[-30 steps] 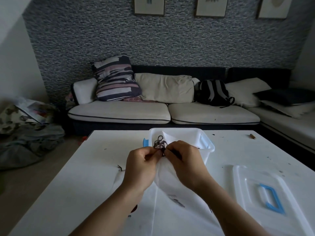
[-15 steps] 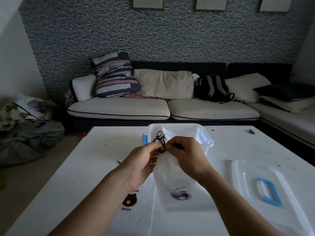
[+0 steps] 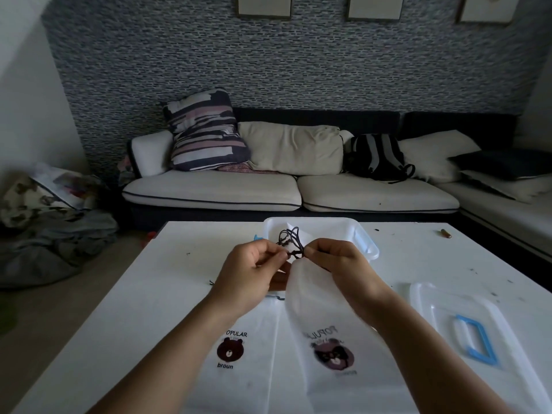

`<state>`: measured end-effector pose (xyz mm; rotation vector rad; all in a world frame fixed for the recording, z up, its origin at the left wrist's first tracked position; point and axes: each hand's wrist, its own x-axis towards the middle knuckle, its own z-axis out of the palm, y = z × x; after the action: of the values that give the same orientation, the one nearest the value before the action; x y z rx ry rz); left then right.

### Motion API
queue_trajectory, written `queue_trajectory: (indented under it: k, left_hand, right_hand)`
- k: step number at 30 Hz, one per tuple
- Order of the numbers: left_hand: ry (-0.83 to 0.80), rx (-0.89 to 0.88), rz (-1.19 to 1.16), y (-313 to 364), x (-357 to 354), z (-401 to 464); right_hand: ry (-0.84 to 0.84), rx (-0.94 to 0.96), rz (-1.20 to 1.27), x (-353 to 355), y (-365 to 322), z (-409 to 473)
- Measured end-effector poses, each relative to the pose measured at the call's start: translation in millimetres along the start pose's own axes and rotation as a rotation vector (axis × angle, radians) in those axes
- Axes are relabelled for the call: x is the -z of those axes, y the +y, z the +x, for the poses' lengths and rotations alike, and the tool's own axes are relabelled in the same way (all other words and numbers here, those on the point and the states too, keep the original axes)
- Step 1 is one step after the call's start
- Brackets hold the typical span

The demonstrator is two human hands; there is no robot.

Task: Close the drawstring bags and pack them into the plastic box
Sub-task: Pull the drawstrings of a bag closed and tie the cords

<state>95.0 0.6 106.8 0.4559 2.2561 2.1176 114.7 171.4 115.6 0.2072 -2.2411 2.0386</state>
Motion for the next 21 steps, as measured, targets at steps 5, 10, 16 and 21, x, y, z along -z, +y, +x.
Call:
queue_trajectory:
  k: [5, 10, 16, 21]
  left_hand:
    - [-0.051, 0.075, -0.036, -0.3, -0.3, -1.6]
    - [0.375, -0.401, 0.404, -6.8, -5.5, -8.0]
    - [0.379, -0.937, 0.748, -9.5, -8.2, -6.9]
    - [0.334, -0.79, 0.692, -13.2, -5.2, -3.2]
  right_hand:
    - [0.002, -0.04, -0.047, -0.3, 4.8, 1.3]
    - [0.033, -0.082, -0.074, -3.4, 6.5, 2.3]
    - [0.043, -0.043, -0.123, -8.0, 7.8, 3.9]
    - [0.026, 0.046, -0.167, -6.2, 10.0, 3.9]
